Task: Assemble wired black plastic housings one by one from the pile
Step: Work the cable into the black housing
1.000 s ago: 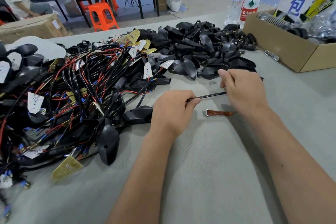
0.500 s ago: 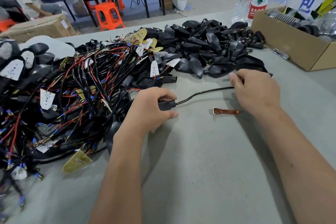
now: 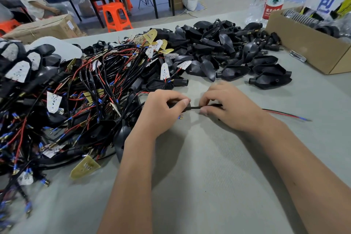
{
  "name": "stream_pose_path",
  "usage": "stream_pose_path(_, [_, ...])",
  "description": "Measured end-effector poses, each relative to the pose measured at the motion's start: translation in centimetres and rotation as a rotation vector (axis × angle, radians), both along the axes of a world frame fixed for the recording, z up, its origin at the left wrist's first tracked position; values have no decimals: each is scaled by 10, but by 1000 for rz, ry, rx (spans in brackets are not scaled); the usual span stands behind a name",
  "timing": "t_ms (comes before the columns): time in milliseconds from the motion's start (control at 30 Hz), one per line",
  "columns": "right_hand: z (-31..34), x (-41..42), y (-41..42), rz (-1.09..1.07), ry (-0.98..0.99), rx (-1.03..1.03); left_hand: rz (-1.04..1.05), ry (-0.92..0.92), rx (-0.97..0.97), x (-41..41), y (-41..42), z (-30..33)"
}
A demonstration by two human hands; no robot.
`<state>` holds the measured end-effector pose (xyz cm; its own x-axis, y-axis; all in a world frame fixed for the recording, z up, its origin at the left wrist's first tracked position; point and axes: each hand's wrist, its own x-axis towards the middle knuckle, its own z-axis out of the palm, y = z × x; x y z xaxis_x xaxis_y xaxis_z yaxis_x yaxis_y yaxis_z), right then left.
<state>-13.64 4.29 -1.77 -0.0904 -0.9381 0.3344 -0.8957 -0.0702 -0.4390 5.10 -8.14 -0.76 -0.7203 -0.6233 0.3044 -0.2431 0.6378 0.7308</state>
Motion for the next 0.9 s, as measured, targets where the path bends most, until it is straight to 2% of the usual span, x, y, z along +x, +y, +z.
stream_pose_path(133, [-1, 2, 0, -17, -3, -80, 28, 68, 36, -1, 0, 1])
stream_pose_path(300, [3, 8, 1, -8, -14, -155, 41, 103, 189, 0, -1, -1])
stream_pose_path(500, [5, 10, 0, -26, -7, -159, 29, 102, 177, -1, 1, 1])
stream_pose_path(700, [3, 1, 2, -115, -45, -155, -50, 184, 643, 6, -6, 0])
stream_pose_path(900, [6, 5, 6, -152, -25, -141, 61, 287, 679, 4, -14, -5])
